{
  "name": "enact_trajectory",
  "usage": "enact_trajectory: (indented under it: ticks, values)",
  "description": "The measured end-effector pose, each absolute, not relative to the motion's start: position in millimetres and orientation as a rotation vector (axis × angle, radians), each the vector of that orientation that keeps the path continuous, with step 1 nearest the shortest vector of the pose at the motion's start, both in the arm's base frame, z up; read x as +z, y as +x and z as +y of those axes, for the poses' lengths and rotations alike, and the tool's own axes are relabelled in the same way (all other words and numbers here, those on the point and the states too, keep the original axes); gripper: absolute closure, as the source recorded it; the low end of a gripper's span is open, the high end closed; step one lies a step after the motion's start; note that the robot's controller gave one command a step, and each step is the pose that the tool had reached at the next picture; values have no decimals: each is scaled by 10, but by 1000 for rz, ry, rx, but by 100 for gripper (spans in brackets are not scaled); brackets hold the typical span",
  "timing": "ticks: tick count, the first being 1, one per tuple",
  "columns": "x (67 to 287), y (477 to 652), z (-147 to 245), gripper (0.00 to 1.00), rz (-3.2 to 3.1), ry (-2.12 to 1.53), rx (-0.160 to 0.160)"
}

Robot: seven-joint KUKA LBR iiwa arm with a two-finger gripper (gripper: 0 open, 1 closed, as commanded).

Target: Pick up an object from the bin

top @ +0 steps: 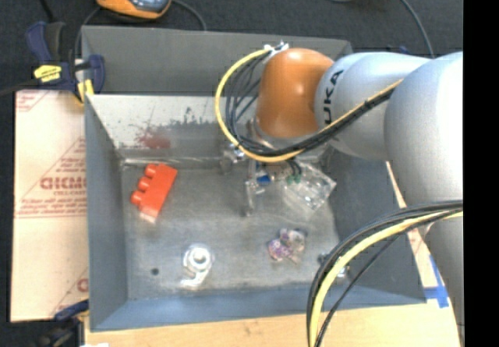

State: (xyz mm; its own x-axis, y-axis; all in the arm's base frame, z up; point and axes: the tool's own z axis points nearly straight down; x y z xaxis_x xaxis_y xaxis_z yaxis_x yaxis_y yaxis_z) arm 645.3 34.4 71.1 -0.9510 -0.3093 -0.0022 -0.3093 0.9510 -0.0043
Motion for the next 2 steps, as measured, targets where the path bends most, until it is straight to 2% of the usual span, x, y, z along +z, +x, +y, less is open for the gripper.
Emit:
enact_trajectory:
  ticks: [1, 2]
  values:
    - [1163, 6280, 773, 0, 3130, -180, 3]
    - [696, 6260, 1519, 0, 3090, -564, 3]
